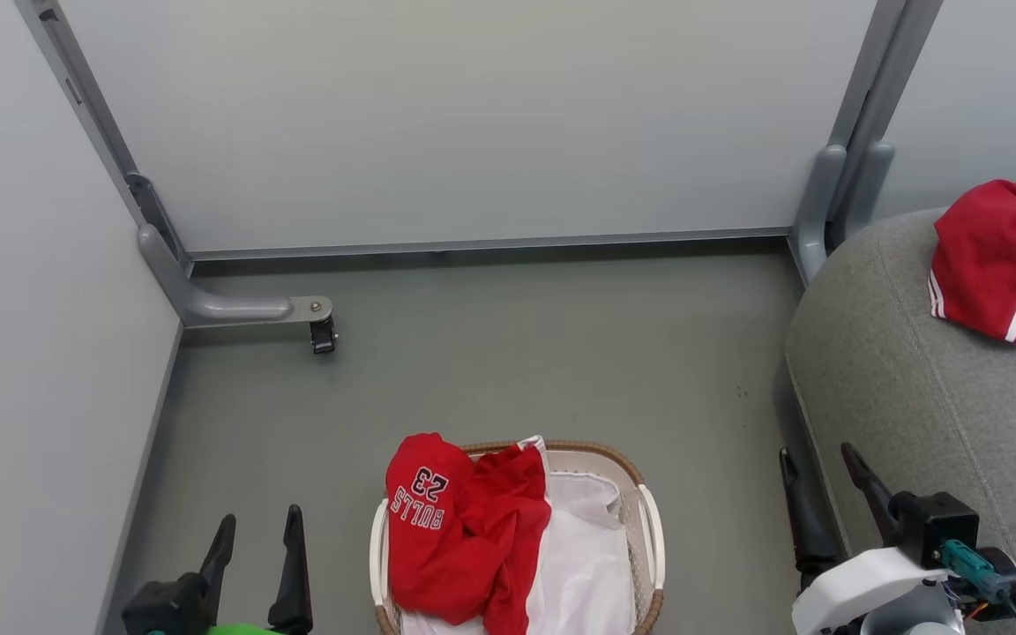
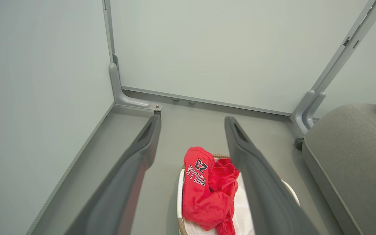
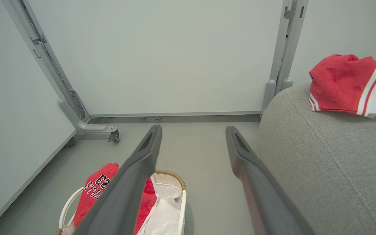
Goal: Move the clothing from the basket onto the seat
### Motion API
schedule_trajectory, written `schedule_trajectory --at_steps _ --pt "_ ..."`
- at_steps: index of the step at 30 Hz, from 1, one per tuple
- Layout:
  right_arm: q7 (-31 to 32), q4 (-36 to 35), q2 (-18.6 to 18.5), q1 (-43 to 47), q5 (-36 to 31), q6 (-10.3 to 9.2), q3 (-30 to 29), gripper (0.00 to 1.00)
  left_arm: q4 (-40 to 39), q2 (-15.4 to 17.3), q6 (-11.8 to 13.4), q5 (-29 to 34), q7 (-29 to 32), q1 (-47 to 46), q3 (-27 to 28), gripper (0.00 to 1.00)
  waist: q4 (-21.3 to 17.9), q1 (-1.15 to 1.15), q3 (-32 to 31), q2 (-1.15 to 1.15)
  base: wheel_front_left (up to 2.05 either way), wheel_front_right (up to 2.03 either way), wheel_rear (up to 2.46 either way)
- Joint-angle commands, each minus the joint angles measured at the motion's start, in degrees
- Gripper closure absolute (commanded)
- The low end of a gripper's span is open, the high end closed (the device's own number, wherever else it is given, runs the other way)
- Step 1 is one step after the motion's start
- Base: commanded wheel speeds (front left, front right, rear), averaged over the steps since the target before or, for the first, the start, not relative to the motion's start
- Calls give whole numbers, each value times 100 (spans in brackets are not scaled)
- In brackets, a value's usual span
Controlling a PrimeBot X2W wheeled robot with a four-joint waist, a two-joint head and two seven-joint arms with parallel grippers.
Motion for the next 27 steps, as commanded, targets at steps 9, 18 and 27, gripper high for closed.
schedule_trajectory --at_steps 9,18,27 --pt "-29 -3 -20 -75 -32 -8 24 0 60 11 -60 30 -5 -98 -1 0 0 0 69 0 0 0 0" --pt "-30 -167 -21 -403 -183 -8 -63 0 198 161 -178 286 348 -744 -280 0 -70 0 375 0 0 0 0" --pt "-30 -567 -19 -1045 -372 -8 -212 0 898 35 -473 562 627 -2266 -605 0 -386 0 1422 0 0 0 0"
